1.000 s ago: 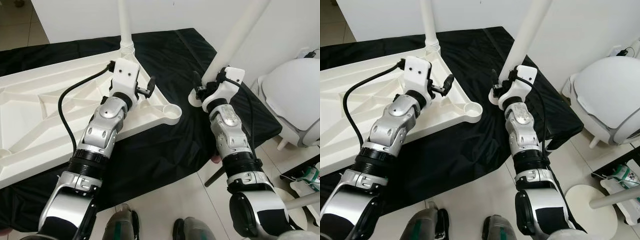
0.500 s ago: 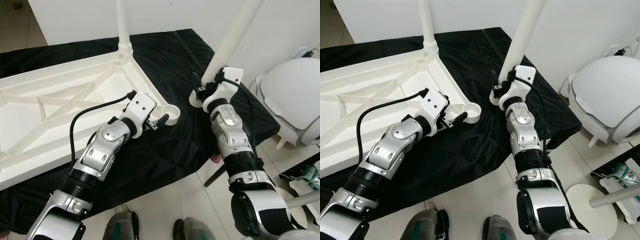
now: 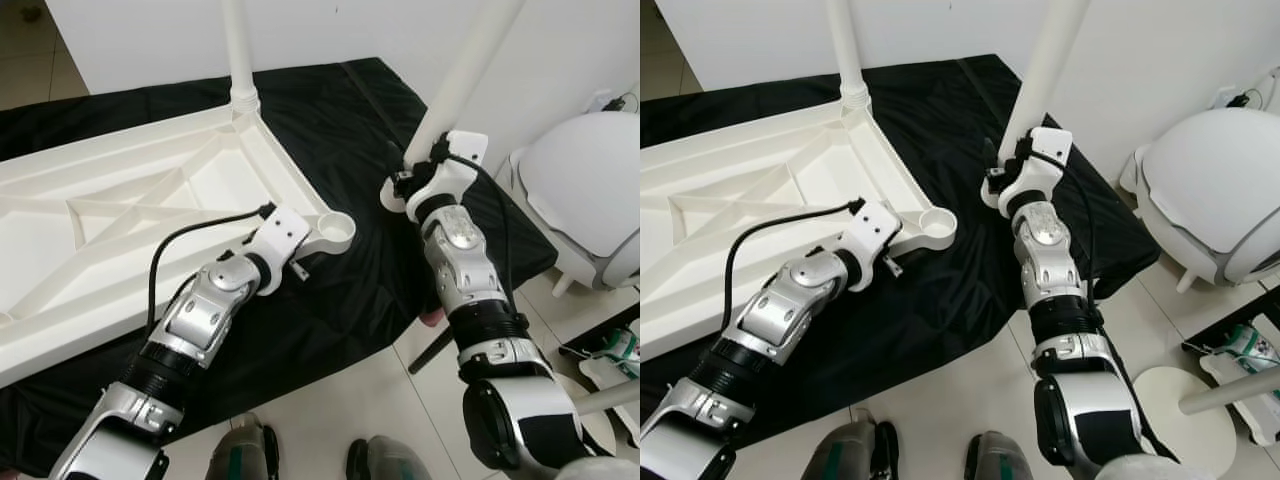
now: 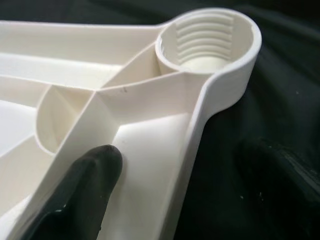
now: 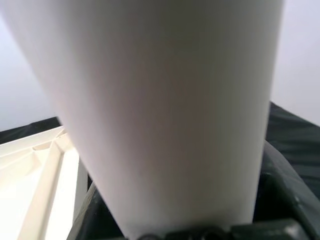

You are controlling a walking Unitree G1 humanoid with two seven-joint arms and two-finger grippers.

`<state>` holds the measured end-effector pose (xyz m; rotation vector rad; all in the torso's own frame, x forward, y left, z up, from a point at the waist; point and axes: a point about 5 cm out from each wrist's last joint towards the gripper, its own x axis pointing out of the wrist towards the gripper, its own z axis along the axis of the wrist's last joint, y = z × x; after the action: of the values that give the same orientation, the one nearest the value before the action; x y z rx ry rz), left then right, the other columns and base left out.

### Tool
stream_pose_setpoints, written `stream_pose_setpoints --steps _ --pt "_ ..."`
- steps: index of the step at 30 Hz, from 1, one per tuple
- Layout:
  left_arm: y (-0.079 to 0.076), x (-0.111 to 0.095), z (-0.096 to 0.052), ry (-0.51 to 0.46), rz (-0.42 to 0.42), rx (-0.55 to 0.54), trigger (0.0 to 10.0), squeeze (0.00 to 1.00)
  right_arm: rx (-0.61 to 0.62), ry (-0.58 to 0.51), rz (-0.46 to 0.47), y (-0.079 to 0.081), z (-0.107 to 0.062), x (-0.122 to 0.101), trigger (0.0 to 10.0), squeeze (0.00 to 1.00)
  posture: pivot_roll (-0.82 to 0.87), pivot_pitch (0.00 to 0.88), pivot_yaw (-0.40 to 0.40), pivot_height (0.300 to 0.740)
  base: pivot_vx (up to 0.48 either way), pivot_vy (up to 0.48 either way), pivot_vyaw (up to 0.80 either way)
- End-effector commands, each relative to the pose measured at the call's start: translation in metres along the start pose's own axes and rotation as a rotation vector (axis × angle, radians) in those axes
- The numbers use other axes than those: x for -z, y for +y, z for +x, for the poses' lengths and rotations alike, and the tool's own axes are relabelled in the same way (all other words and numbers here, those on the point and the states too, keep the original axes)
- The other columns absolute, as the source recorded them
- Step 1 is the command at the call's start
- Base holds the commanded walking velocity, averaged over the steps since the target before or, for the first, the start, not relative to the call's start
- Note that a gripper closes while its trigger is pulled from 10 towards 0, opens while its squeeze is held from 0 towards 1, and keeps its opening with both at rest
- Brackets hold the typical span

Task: Building children table

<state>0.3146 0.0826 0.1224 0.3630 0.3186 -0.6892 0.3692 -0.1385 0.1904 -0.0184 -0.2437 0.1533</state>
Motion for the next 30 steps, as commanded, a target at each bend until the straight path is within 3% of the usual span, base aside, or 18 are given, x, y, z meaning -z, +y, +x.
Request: stream_pose_setpoints --steps 1,3,8,10,14,15,17,20,22,23,30 --pt "-0.002 0.015 0.0 0.091 -0.002 0.037 10.0 0.0 0.009 -0.016 -0.01 -0.002 -0.001 -0.003 10.0 0.0 -0.05 0.0 0.02 0.74 0.0 0.0 0.0" --pt "-0.003 0.016 0.0 0.097 0.002 0.051 10.0 0.0 0.011 -0.016 -0.011 -0.002 -0.001 -0.003 10.0 0.0 -0.05 0.0 0.02 0.74 0.0 0.0 0.0" --pt "-0.015 0.021 -0.017 0.131 0.038 0.25 10.0 0.0 0.02 -0.013 -0.024 -0.005 -0.002 -0.003 10.0 0.0 -0.05 0.0 0.028 0.74 0.0 0.0 0.0" --pt "-0.016 0.021 -0.019 0.129 0.042 0.272 10.0 0.0 0.021 -0.012 -0.025 -0.005 -0.002 -0.003 10.0 0.0 -0.05 0.0 0.028 0.74 0.0 0.0 0.0" --pt "-0.022 0.01 -0.035 0.08 0.058 0.38 10.0 0.0 0.02 -0.011 -0.031 -0.006 -0.002 -0.002 10.0 0.0 -0.05 0.0 0.03 0.74 0.0 0.0 0.0" --pt "-0.026 0.006 -0.04 0.066 0.062 0.421 8.0 0.0 0.02 -0.01 -0.034 -0.006 -0.002 -0.002 10.0 0.0 -0.05 0.0 0.03 0.74 0.0 0.0 0.0" --pt "-0.028 0.005 -0.044 0.057 0.066 0.449 8.0 0.0 0.02 -0.01 -0.036 -0.006 -0.001 -0.002 10.0 0.0 -0.05 0.0 0.03 0.74 0.0 0.0 0.0" --pt "-0.039 -0.003 -0.058 0.014 0.048 0.55 8.8 0.0 0.018 -0.007 -0.042 -0.006 0.0 -0.002 10.0 0.0 -0.04 0.0 0.026 0.74 0.0 0.0 0.0" --pt "-0.039 -0.003 -0.058 0.014 0.048 0.55 8.8 0.0 0.018 -0.007 -0.042 -0.006 0.0 -0.002 10.0 0.0 -0.04 0.0 0.026 0.74 0.0 0.0 0.0" --pt "-0.04 -0.005 -0.06 -0.002 0.026 0.564 10.0 0.0 0.017 -0.005 -0.045 -0.007 0.0 -0.002 10.0 0.0 -0.03 0.0 0.024 0.74 0.0 0.0 0.0" --pt "-0.038 -0.005 -0.058 0.009 0.017 0.509 10.0 0.0 0.011 -0.006 -0.057 -0.008 0.004 -0.005 10.0 0.0 -0.03 0.0 0.016 0.74 0.0 0.0 0.0"
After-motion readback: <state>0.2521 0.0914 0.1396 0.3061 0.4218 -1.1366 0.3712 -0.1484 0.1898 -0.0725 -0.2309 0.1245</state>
